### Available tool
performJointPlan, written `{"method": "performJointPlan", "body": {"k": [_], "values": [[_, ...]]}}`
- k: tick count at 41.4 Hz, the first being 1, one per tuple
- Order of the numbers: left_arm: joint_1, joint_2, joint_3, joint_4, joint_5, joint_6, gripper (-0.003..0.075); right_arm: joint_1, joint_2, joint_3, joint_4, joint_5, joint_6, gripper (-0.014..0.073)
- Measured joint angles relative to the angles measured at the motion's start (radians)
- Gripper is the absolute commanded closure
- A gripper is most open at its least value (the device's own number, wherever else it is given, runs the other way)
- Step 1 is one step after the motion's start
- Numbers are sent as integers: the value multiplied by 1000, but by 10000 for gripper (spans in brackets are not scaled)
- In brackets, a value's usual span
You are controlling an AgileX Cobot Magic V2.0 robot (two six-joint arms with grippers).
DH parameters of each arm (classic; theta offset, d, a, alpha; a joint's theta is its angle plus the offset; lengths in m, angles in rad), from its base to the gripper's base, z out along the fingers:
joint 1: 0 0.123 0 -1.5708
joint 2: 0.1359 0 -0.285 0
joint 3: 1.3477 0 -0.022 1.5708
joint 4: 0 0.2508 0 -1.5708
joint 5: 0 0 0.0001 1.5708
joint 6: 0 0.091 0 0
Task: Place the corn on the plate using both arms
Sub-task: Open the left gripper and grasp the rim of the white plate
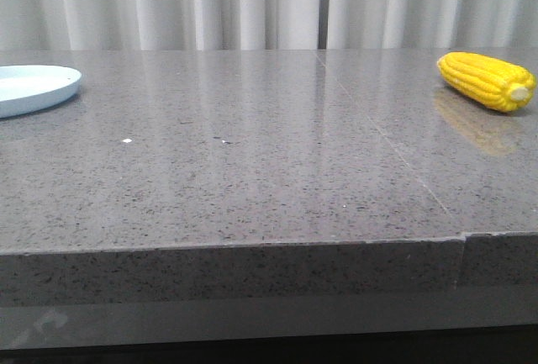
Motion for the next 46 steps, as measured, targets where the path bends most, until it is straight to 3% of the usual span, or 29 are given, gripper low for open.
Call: {"method": "performJointPlan", "body": {"k": [11, 14, 32, 46], "values": [[0, 121, -69, -6, -15, 0, 138, 0, 0, 0, 0, 0, 0, -8], [0, 135, -78, -6, -16, 0, 176, 0, 0, 0, 0, 0, -2, -8], [2, 151, -85, -7, -47, 0, 742, 0, 0, 0, 0, 0, -2, -8], [-4, 123, -85, -49, -47, 0, 740, 0, 0, 0, -2, 0, -2, -8]]}}
